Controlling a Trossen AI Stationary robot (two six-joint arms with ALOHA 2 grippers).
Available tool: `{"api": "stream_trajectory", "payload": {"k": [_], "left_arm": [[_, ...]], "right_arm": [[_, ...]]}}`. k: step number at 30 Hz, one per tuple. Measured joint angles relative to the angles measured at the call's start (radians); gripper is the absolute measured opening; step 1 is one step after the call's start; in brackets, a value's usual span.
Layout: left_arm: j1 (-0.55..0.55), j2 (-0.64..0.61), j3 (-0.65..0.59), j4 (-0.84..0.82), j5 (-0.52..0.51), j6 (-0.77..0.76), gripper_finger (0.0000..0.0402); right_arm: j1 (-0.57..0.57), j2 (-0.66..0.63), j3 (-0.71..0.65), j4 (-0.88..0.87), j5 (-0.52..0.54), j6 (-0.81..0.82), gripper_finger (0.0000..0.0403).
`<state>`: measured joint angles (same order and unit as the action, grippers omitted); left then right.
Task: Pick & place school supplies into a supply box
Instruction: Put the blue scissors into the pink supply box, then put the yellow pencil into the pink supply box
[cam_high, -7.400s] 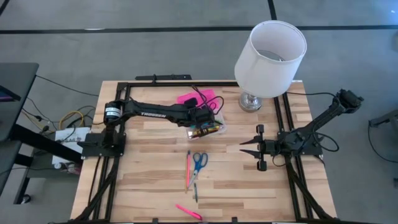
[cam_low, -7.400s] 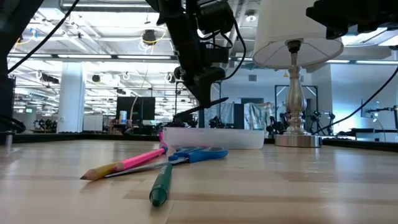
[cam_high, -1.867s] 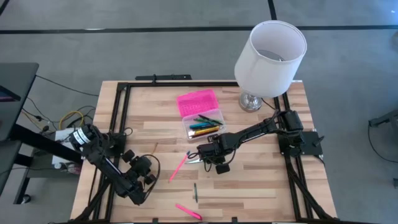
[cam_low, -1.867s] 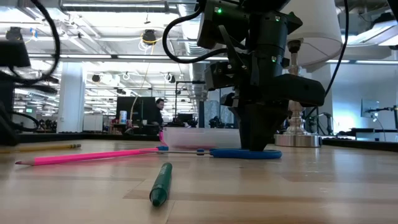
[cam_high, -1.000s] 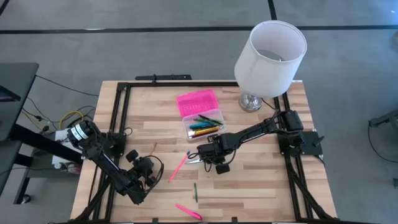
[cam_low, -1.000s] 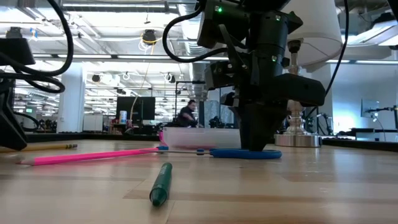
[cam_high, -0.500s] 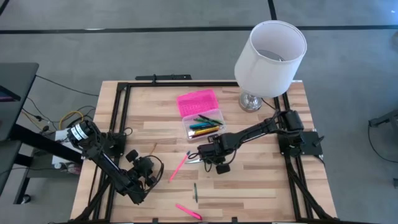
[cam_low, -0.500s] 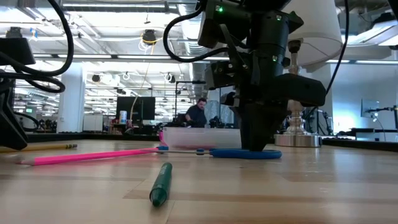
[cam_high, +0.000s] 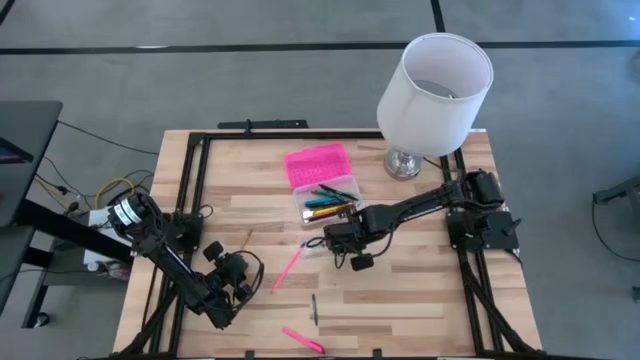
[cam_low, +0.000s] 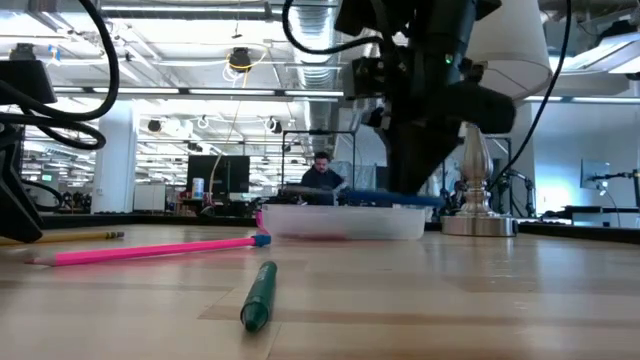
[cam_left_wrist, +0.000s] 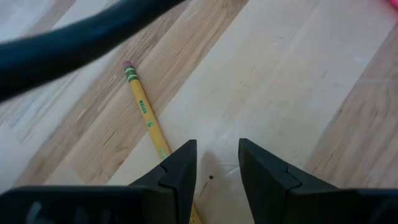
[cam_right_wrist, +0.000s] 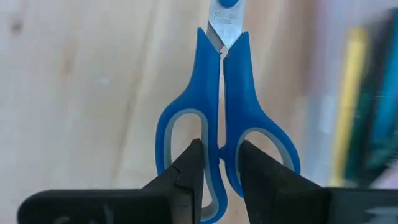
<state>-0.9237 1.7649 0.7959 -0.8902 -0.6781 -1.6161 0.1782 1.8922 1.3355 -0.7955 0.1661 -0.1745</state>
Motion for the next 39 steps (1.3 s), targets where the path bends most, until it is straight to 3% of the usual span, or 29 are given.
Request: {"api": "stream_trajectory", "payload": {"k": [10,17,24,39], "left_arm": [[0.000,0.000,0.000,0.003,-0.002,0.000,0.0114],[0.000,0.000,0.000,0.003,-0.003,0.002,0.0114],[0.000,0.000,0.000,0.013,-0.004,0.016,0.0114],[0.000,0.000,0.000,0.018,-0.010,0.027,0.0114]], "right_arm": [[-0.184,-0.035,0.002,-0.021,0.151,-0.106,0.0066],[-0.312,-0.026,0.003,-0.011,0.148,-0.149,0.0066],[-0.340,-0.026,0.003,-0.010,0.063,-0.166,0.0070],[-0.345,-0.026,0.003,0.049,0.020,-0.165,0.0166]]}}
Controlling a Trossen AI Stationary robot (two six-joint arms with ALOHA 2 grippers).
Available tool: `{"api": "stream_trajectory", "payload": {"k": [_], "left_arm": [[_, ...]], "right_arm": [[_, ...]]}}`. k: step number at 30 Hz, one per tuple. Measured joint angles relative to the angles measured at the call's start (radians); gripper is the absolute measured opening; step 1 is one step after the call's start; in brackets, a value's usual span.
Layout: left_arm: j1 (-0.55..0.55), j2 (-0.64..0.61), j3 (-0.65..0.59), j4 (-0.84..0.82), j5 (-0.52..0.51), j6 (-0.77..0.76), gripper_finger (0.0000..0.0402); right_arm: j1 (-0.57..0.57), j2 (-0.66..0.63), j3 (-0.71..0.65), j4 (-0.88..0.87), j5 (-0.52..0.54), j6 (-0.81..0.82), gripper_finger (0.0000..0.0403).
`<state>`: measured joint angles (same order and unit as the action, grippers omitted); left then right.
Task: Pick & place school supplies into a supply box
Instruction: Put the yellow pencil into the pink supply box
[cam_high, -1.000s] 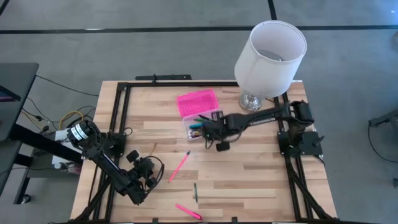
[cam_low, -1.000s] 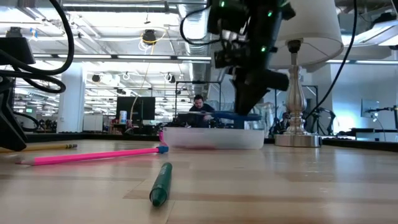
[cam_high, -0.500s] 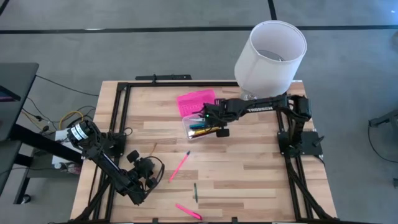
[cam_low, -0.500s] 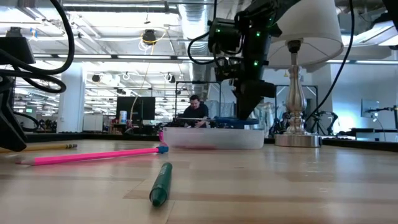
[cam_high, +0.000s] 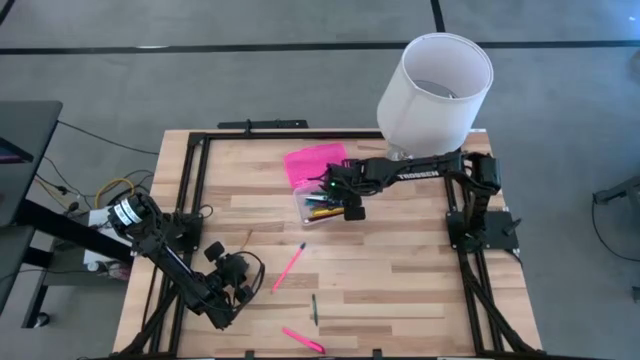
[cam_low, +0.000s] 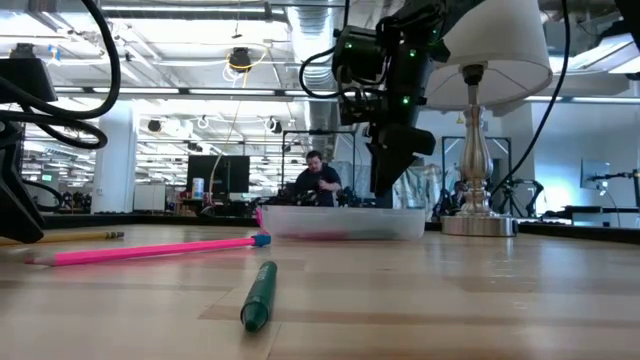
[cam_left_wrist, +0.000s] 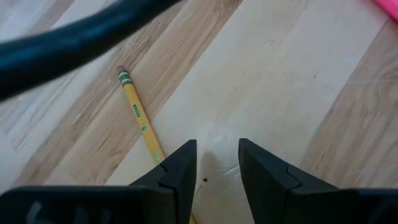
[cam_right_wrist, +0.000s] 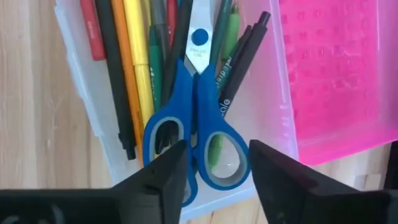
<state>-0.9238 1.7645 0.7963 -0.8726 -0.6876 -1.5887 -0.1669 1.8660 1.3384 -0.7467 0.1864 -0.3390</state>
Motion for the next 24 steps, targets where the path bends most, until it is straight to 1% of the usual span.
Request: {"api": "stream_trajectory", "payload": {"k": [3,7,11,13,16,19,24], "left_arm": [[0.000,0.000,0.000,0.000,0.000,0.000,0.0114],[0.000,-0.001,0.000,-0.002,0.009,-0.005,0.0114],[0.021,-0.018,0.019,-0.036,0.094,-0.052,0.0114],[0.035,-0.024,0.027,-0.058,0.116,-0.073,0.0114],[0.063,-0.032,0.029,-0.064,0.127,-0.065,0.0114],[0.100,-0.043,0.029,-0.067,0.132,-0.035,0.0114],[0.165,-0.076,0.029,-0.082,0.104,0.011,0.0114]], "right_arm": [[0.001,-0.004,0.000,-0.003,-0.001,0.050,0.0179],[0.012,-0.043,0.001,-0.009,-0.026,0.086,0.0180],[0.051,-0.106,0.001,-0.008,-0.060,0.117,0.0171],[0.079,-0.148,0.001,-0.007,-0.062,0.143,0.0166],[0.137,-0.205,0.001,0.003,-0.064,0.173,0.0160],[0.219,-0.252,0.001,0.031,-0.068,0.182,0.0156],[0.369,-0.316,0.001,0.062,-0.083,0.162,0.0150]]}}
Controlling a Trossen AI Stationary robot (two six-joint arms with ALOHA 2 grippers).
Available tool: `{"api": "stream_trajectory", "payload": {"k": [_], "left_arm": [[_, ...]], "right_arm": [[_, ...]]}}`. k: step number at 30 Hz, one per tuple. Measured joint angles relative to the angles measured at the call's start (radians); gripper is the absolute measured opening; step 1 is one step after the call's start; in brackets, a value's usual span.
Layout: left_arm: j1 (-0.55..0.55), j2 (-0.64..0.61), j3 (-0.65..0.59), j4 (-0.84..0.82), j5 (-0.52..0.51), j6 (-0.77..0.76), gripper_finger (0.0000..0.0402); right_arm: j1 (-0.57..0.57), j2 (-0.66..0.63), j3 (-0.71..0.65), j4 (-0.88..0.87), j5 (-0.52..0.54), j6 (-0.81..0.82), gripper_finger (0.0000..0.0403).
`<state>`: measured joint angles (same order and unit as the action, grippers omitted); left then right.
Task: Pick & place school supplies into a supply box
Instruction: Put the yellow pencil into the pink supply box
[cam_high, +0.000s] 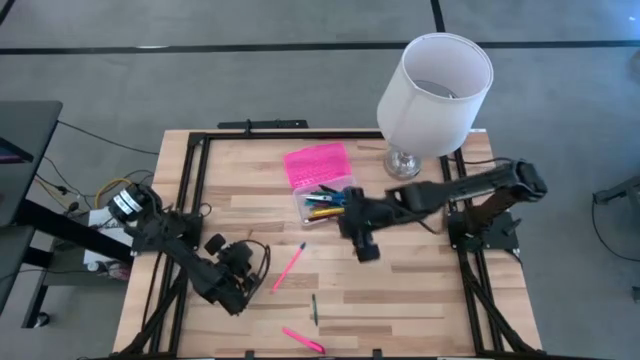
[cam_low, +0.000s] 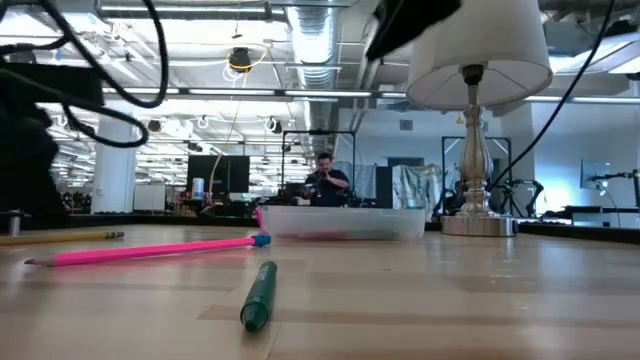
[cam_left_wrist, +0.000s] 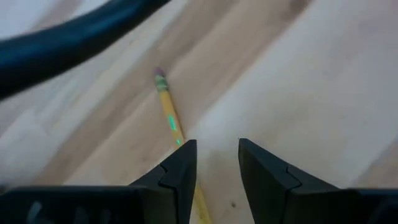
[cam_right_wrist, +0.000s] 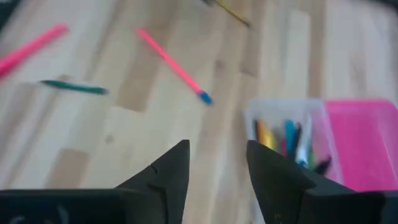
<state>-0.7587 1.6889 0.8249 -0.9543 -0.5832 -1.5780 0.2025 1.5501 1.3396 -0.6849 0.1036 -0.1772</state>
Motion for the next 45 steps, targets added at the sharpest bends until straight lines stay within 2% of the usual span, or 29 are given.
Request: {"api": "stream_trajectory", "payload": {"k": [2,5,9,15,20,28,38,42,45], "left_arm": [[0.037,-0.013,0.001,-0.028,0.017,0.005,0.0114],[0.112,-0.023,0.001,-0.070,0.095,0.026,0.0114],[0.220,-0.022,-0.001,-0.047,0.203,0.142,0.0114],[0.346,-0.026,-0.006,0.062,0.266,0.358,0.0114],[0.424,-0.026,-0.005,0.064,0.318,0.434,0.0114],[0.481,-0.025,-0.006,0.071,0.370,0.520,0.0114],[0.484,-0.024,-0.009,0.085,0.374,0.577,0.0114],[0.484,-0.028,-0.032,0.135,0.383,0.632,0.0113],[0.484,-0.030,-0.040,0.140,0.384,0.620,0.0113]], "right_arm": [[0.054,-0.019,0.000,0.013,0.001,-0.004,0.0147],[0.128,-0.039,0.000,0.039,0.003,-0.004,0.0142],[0.213,-0.042,0.000,0.053,0.002,-0.006,0.0134],[0.313,-0.042,-0.013,0.072,0.004,-0.014,0.0124],[0.365,-0.062,-0.059,0.083,0.013,0.028,0.0116],[0.481,-0.128,-0.201,0.191,0.079,0.106,0.0111],[0.681,-0.243,-0.434,0.457,0.326,0.098,0.0111],[0.731,-0.264,-0.511,0.559,0.400,0.096,0.0111],[0.750,-0.265,-0.554,0.624,0.438,0.089,0.0111]]}}
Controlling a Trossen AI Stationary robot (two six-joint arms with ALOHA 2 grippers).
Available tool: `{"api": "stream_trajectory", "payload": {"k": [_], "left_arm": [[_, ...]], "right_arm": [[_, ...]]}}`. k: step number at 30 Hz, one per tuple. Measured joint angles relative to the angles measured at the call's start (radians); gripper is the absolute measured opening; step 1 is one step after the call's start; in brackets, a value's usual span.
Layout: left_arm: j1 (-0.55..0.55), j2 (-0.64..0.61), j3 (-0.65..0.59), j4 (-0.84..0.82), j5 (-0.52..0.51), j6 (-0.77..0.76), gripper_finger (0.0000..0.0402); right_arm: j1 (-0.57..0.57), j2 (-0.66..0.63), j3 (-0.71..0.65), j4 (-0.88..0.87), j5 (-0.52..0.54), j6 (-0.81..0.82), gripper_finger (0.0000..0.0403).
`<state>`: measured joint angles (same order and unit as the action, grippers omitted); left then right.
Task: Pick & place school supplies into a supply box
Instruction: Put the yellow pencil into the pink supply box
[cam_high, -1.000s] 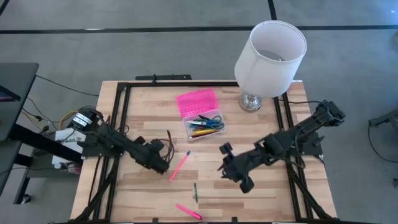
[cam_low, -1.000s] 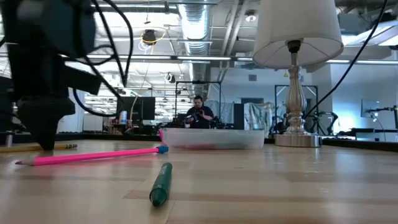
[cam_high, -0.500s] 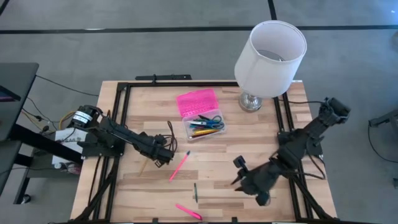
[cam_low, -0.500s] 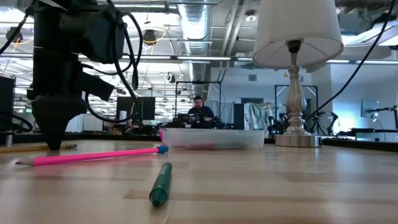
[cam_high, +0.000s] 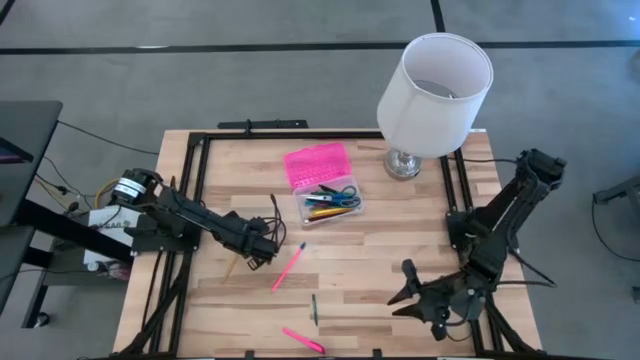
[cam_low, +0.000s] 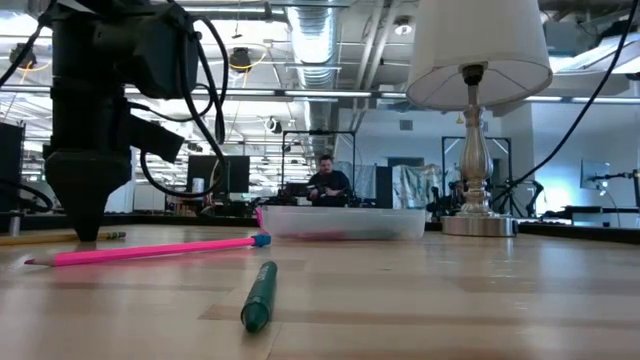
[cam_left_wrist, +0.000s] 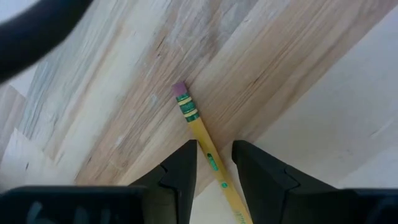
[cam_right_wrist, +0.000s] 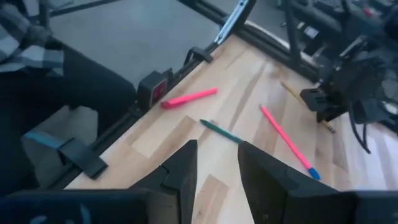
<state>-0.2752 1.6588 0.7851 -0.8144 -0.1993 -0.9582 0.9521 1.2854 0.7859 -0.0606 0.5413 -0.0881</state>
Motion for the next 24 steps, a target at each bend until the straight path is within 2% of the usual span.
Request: {"api": "stream_trajectory", "payload": {"k": [5,9,19,24], "left_arm": [[-0.011,-0.002,-0.004,0.006,0.000,-0.004,0.0113],[-0.020,-0.002,-0.006,0.016,-0.002,0.012,0.0109],[-0.070,-0.002,-0.009,0.039,0.008,0.060,0.0037],[-0.111,0.001,-0.009,0.019,-0.005,0.076,0.0022]], "right_arm": [[0.000,0.005,-0.042,0.049,0.060,0.008,0.0111],[-0.013,0.011,-0.072,0.110,0.066,0.006,0.0111],[-0.032,0.011,-0.110,0.174,0.063,0.002,0.0111],[-0.032,0.011,-0.110,0.174,0.063,0.002,0.0110]]}}
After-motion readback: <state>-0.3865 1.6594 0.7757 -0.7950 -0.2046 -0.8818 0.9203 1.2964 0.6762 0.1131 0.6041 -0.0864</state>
